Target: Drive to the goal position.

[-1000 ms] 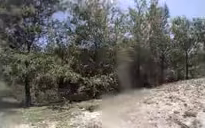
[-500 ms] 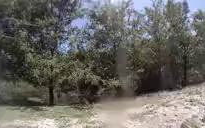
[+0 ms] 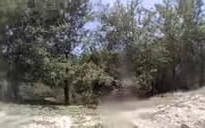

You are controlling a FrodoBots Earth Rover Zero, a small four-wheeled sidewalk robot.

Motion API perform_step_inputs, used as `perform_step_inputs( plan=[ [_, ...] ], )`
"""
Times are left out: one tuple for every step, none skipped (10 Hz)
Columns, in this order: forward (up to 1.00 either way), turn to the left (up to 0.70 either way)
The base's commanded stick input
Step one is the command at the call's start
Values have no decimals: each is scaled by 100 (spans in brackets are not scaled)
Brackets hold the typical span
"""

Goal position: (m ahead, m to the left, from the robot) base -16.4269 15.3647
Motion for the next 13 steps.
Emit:
perform_step_inputs(
  plan=[
    [-30, -75],
    [-30, -75],
    [-30, -75],
    [-30, -75],
    [-30, -75],
    [-30, -75],
    [-30, -75],
    [-30, -75],
    [-30, -75],
    [-30, -75],
    [-30, -75],
    [-30, -75],
    [-30, -75]
  ],
)
